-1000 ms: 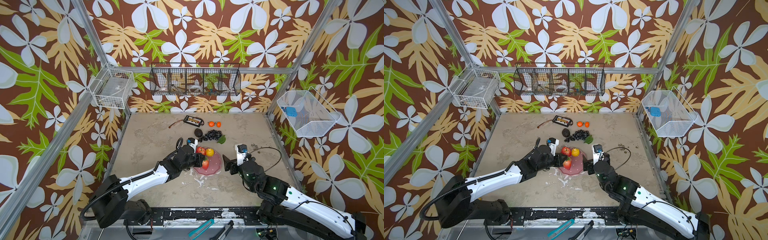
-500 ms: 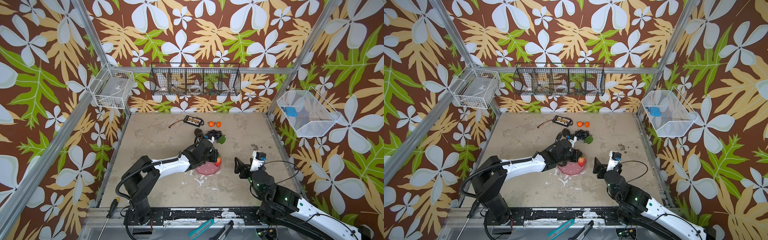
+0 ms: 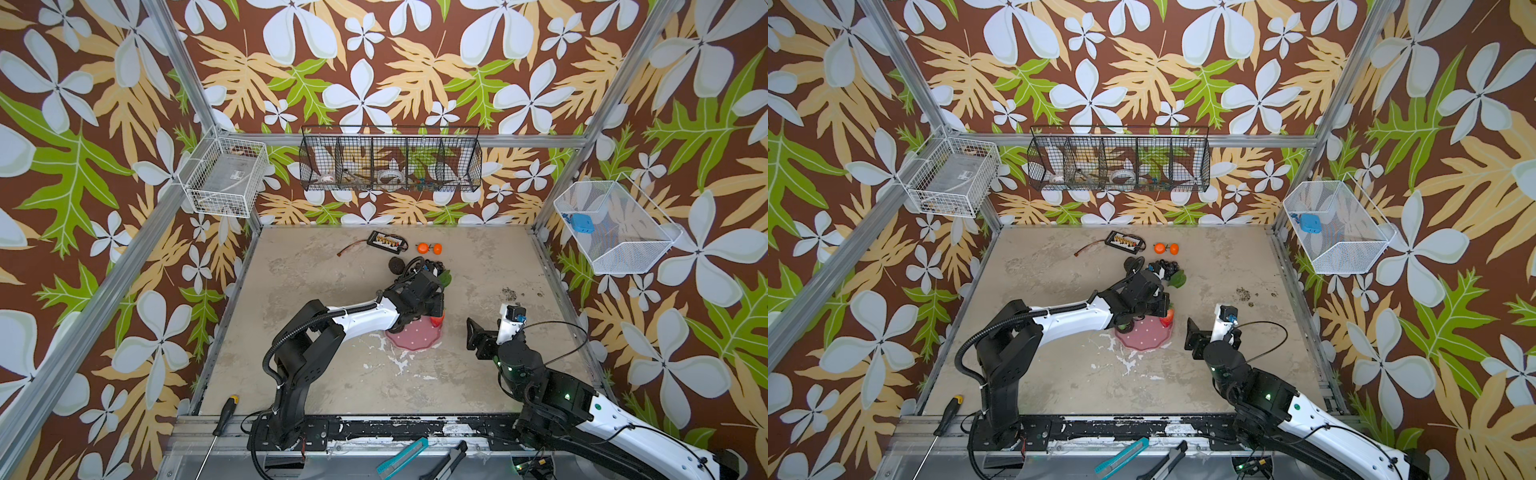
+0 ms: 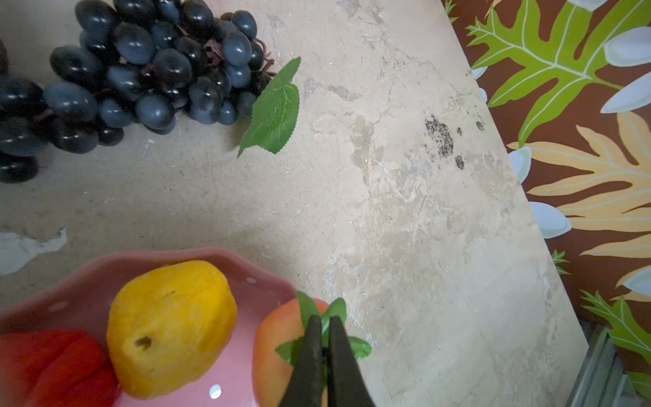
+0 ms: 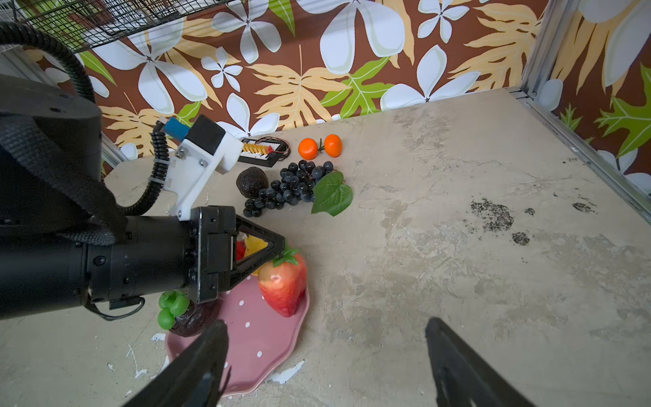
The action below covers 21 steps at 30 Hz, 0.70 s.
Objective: Arrange fruit in a fruit bowl
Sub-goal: Place the fruit in the fruit bowl.
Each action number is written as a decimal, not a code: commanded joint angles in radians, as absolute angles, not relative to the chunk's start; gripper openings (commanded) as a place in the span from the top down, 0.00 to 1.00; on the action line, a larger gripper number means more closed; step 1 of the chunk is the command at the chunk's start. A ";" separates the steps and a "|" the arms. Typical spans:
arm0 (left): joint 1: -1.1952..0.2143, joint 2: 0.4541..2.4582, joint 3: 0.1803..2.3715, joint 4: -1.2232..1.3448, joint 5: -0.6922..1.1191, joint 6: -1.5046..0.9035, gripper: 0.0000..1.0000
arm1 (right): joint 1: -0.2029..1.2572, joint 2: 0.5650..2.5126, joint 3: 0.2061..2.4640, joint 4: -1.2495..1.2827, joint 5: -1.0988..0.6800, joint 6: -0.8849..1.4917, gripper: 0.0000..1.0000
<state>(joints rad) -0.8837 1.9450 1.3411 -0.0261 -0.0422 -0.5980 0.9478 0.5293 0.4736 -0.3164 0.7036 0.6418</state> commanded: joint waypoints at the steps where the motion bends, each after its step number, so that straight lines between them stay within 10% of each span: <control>1: -0.881 1.967 1.373 -0.082 -0.088 -0.581 1.00 | 0.947 0.537 0.478 -0.299 0.698 0.631 0.13; 21: -0.879 2.019 1.457 -0.140 -0.104 -0.563 0.89 | 0.948 0.559 0.487 -0.282 0.668 0.614 0.13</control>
<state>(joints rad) -0.8806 2.0117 1.4475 -0.1268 -0.0986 -0.5728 0.9478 0.5564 0.4828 -0.2996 0.6792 0.6209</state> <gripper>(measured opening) 0.109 0.871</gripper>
